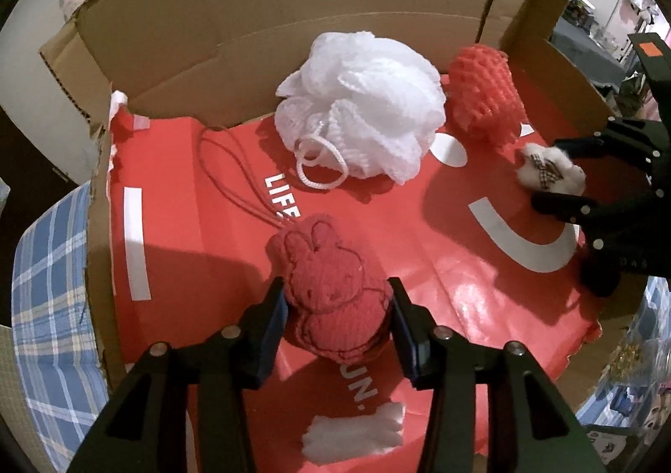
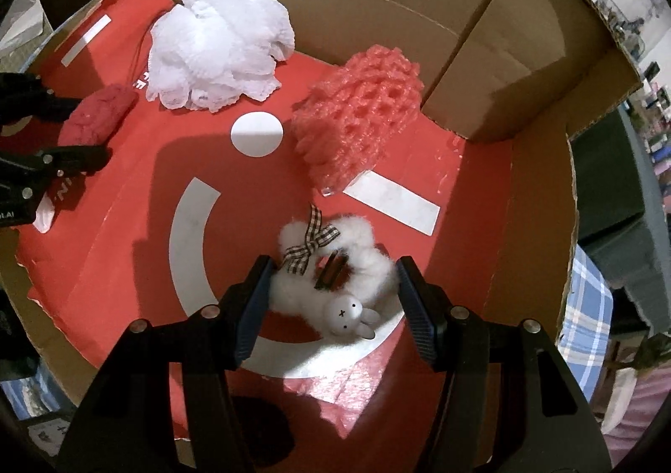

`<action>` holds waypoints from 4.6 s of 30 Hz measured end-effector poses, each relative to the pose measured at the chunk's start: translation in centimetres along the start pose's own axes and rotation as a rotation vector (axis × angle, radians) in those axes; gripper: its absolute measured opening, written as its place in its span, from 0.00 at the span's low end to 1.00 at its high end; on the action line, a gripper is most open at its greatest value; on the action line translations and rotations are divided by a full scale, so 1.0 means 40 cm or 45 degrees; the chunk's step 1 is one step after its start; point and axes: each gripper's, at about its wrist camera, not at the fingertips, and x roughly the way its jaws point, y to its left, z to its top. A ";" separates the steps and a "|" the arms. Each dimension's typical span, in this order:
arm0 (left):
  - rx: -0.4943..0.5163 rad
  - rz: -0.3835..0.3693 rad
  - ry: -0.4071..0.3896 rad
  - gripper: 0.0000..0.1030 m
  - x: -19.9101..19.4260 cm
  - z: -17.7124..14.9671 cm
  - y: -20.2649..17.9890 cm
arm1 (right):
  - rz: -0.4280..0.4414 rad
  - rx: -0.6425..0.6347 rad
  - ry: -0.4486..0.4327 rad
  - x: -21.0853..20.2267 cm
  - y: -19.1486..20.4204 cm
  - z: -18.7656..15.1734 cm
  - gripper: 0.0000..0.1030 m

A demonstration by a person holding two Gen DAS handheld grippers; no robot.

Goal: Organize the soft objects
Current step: 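Lower both held toys down into the box, then open both tools to drop the toys inside the box, then withdraw both tools from the box back toward the table items, then grasp the white tissue with the left tool while the right tool grasps the blue tube, then lift the tissue and blue tube and carry them toward the box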

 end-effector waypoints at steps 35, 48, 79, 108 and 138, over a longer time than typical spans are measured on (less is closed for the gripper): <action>-0.056 0.042 -0.786 0.99 -0.575 -0.290 -0.142 | -0.024 0.147 -0.730 -0.632 0.175 -0.303 0.88; -0.062 0.011 -1.026 1.00 -0.719 -0.545 -0.257 | -0.093 0.271 -0.993 -0.783 0.299 -0.586 0.95; -0.279 0.044 -0.795 1.00 -0.361 -0.787 -0.329 | -0.276 0.570 -0.900 -0.445 0.413 -0.862 0.98; -0.176 0.036 -0.550 0.65 -0.229 -0.726 -0.395 | -0.035 0.507 -0.552 -0.266 0.265 -0.787 0.47; -0.041 -0.184 -0.700 0.15 -0.342 -0.716 -0.361 | 0.195 0.462 -0.764 -0.390 0.399 -0.809 0.22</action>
